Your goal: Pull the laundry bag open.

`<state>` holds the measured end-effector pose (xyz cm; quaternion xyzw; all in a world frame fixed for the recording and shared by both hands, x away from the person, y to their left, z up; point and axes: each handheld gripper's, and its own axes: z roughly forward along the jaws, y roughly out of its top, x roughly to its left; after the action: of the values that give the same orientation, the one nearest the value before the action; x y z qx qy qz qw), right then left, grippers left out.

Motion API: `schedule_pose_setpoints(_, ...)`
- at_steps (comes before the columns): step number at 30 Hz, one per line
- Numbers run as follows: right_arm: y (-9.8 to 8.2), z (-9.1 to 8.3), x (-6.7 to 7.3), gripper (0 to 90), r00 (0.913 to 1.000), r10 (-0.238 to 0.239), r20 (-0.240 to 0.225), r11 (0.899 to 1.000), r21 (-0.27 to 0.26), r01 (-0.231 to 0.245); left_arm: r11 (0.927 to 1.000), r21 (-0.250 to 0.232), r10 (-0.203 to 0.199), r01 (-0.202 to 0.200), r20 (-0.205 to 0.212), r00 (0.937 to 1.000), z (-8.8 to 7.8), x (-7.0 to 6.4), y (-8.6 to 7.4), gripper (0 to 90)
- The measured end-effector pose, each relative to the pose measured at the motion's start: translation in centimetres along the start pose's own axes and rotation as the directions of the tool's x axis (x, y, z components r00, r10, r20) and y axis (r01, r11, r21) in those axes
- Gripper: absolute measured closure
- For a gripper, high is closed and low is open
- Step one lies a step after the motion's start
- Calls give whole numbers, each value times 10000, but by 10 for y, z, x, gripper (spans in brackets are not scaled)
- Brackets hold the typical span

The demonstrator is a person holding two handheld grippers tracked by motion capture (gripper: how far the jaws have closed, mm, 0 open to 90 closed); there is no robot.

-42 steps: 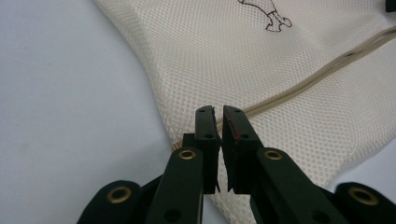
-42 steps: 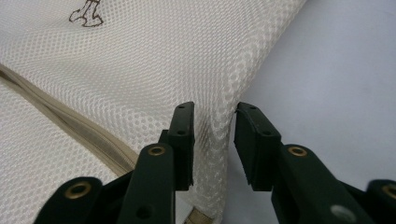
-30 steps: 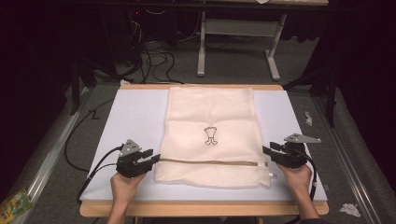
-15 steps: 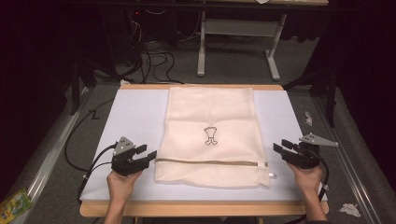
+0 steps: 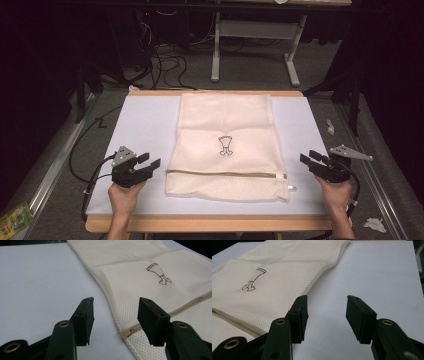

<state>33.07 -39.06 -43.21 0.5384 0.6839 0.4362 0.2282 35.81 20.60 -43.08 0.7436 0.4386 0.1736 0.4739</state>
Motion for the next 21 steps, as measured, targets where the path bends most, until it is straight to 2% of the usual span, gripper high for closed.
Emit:
schedule_pose_setpoints(6, -3, -1, -4, 531, 9999, 131, 14, 9999, 41, -131, 9997, 55, -242, 242, -55, 9997, 2, 6, -4, 468)
schedule_pose_setpoints(19, -9, -2, -15, 537, 9986, 468, 241, 9989, 28, -468, 9990, 167, -412, 416, -272, 9988, 12, 15, -8, 464)
schedule_pose_setpoints(21, -13, 0, -17, 540, 9986, 411, 335, 9991, -85, -408, 9988, 209, -434, 442, -365, 9984, 14, 17, -10, 464)
